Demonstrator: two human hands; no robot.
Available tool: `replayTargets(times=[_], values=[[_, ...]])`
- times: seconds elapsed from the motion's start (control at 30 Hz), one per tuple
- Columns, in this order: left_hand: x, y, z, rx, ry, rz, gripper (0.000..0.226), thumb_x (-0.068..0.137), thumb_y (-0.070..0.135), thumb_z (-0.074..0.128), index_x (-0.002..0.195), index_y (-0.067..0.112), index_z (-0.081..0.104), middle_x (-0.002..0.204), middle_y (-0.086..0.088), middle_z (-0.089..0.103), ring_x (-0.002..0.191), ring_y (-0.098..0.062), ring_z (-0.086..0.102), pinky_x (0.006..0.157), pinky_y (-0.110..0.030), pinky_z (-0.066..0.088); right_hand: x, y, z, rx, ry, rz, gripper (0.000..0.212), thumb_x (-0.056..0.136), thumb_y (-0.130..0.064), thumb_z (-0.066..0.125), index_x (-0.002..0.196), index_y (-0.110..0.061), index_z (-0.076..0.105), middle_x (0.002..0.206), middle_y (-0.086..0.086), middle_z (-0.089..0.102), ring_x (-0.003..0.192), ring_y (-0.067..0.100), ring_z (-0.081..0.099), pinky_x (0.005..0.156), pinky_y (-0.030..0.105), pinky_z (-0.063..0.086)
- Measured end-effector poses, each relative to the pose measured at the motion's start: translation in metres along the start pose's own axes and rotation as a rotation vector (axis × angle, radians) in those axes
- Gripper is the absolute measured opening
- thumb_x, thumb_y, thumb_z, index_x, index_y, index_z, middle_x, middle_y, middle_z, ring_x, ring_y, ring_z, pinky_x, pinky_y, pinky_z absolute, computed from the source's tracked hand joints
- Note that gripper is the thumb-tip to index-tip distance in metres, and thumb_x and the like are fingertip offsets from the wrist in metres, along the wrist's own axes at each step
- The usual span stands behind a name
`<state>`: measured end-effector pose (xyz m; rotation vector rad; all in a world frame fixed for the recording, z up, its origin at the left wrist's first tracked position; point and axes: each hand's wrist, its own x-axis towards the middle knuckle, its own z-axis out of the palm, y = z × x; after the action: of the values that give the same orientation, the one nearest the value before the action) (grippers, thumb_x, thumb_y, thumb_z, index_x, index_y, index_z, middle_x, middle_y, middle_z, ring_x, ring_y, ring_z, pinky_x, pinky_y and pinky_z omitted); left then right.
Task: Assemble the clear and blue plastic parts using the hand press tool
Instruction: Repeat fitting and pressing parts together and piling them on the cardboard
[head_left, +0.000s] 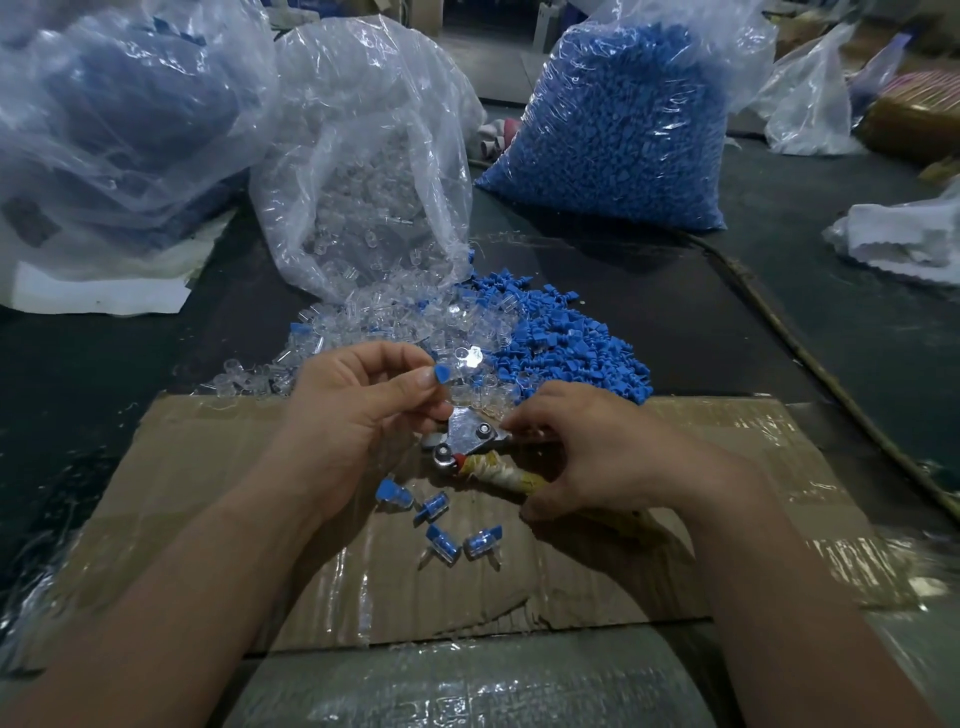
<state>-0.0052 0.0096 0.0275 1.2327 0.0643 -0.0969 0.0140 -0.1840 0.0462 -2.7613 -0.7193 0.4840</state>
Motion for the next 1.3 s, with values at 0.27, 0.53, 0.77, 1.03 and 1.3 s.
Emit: replayTargets(times=[0.27, 0.53, 0.77, 1.03, 1.3], values=[[-0.001, -0.001, 0.0, -0.005, 0.029, 0.011, 0.017, 0.062, 0.007, 0.06, 0.079, 0.003, 0.059, 0.063, -0.008, 0.066, 0.057, -0.015, 0.065, 0.052, -0.02, 0.054, 0.001, -0.011, -0.002, -0.085, 0.049, -0.006, 0.031, 0.075, -0.034, 0.062, 0.102, -0.018, 0.061, 0.09, -0.001, 0.056, 0.082, 0.014, 0.05, 0.071, 0.031, 0.044], [0.004, -0.003, -0.003, 0.037, 0.057, 0.099, 0.016, 0.065, 0.009, 0.058, 0.081, 0.004, 0.058, 0.063, -0.003, 0.067, 0.059, -0.013, 0.065, 0.054, -0.018, 0.052, 0.004, -0.003, 0.003, -0.104, 0.127, -0.018, 0.017, 0.081, -0.028, 0.06, 0.097, -0.024, 0.053, 0.093, -0.005, 0.051, 0.085, 0.013, 0.047, 0.069, 0.028, 0.036], [0.001, -0.001, 0.003, 0.047, 0.059, 0.152, 0.017, 0.064, 0.011, 0.059, 0.08, 0.005, 0.057, 0.061, -0.002, 0.066, 0.059, -0.012, 0.065, 0.056, -0.018, 0.053, -0.001, 0.01, -0.005, -0.062, 0.32, -0.019, 0.022, 0.082, -0.024, 0.06, 0.086, -0.031, 0.04, 0.074, -0.017, 0.039, 0.067, 0.003, 0.039, 0.056, 0.016, 0.024], [-0.005, 0.001, 0.009, 0.154, 0.075, 0.237, 0.005, 0.078, 0.0, 0.056, 0.08, 0.004, 0.058, 0.064, -0.003, 0.066, 0.059, -0.008, 0.064, 0.057, -0.015, 0.051, 0.004, -0.006, 0.008, 0.032, 0.449, -0.093, 0.025, 0.086, -0.026, 0.058, 0.099, -0.025, 0.037, 0.09, -0.009, 0.035, 0.074, 0.005, 0.026, 0.062, 0.026, 0.018], [-0.005, -0.001, 0.009, 0.191, 0.097, 0.276, 0.008, 0.08, -0.001, 0.056, 0.081, 0.006, 0.059, 0.065, 0.001, 0.066, 0.061, -0.006, 0.062, 0.058, -0.014, 0.05, 0.006, -0.01, 0.011, 0.062, 0.383, -0.098, 0.025, 0.087, -0.03, 0.056, 0.102, -0.026, 0.036, 0.094, -0.008, 0.035, 0.078, 0.004, 0.027, 0.062, 0.017, 0.023]])
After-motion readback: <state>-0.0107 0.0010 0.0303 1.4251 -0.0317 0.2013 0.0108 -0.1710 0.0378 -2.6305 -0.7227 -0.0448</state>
